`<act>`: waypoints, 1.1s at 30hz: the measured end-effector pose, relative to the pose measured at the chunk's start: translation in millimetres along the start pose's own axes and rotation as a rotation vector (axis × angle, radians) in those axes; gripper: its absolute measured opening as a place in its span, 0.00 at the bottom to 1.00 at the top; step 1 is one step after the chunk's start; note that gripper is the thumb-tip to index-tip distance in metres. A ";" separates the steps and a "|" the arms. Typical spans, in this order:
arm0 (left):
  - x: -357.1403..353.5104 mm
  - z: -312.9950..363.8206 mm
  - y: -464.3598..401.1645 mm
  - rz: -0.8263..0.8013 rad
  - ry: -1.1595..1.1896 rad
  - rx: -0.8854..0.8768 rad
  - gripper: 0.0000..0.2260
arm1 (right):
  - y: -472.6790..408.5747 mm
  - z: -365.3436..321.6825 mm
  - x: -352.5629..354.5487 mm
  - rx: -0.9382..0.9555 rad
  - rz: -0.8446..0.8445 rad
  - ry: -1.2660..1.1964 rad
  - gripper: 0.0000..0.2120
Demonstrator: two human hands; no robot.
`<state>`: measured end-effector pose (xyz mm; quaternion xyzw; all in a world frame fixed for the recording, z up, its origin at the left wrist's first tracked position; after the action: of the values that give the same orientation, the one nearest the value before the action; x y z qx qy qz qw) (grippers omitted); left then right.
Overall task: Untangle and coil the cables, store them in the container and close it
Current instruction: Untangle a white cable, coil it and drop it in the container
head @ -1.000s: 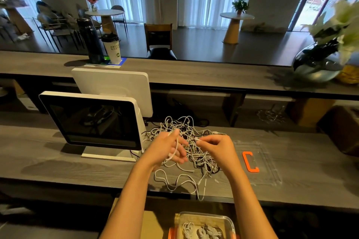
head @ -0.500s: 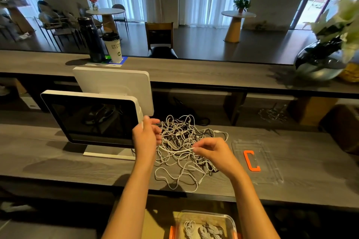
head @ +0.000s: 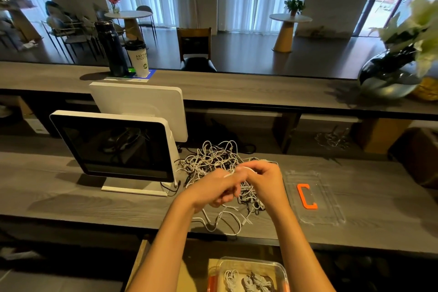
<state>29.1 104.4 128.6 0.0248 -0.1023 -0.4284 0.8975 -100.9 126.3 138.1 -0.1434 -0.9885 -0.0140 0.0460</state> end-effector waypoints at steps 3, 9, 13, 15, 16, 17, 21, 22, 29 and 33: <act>-0.5 -5.7 1.6 -0.086 -0.014 0.028 0.17 | -0.8 3.3 2.7 -0.034 -0.009 -0.010 0.06; 16.5 -10.3 4.8 0.091 0.018 0.045 0.20 | -3.1 11.1 4.2 -0.076 -0.005 -0.014 0.00; 44.7 -9.0 9.5 0.432 0.039 0.015 0.23 | -3.9 17.5 12.7 -0.089 0.005 0.008 0.03; 52.8 -5.3 11.3 0.551 0.168 -0.053 0.20 | -4.1 21.3 15.4 -0.096 -0.022 -0.044 0.04; 53.6 -3.8 11.1 0.599 0.253 -0.100 0.19 | -4.2 22.2 14.6 -0.102 -0.045 -0.044 0.05; 52.6 -2.9 10.4 0.645 0.366 -0.152 0.19 | -4.2 22.5 12.5 -0.105 -0.067 -0.028 0.04; 54.0 1.5 8.3 0.772 0.964 -0.370 0.19 | -2.7 20.1 2.0 -0.094 -0.137 0.015 0.05; 58.3 2.8 10.4 0.802 1.061 -0.399 0.19 | -1.8 20.3 1.0 -0.092 -0.156 0.016 0.05; 73.2 -0.7 23.0 1.053 0.403 -0.293 0.17 | 5.8 20.7 -6.9 -0.072 -0.295 0.076 0.06; 62.6 -2.2 9.8 0.821 -0.121 -0.102 0.18 | 12.6 5.0 -14.5 0.001 -0.371 0.122 0.07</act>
<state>75.3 62.0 137.9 -0.0880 -0.1349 -0.0401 0.9861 -83.9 134.6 132.0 0.0421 -0.9934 -0.0306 0.1025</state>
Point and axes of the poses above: each hand's wrist, its own y-axis away from the middle knuckle, its own x-axis out of the back of the hand, z = x × y, the point moved 6 cm from there along -y, towards the middle knuckle, and after that the axes turned 10 degrees about -x, right-handed, at the moved point
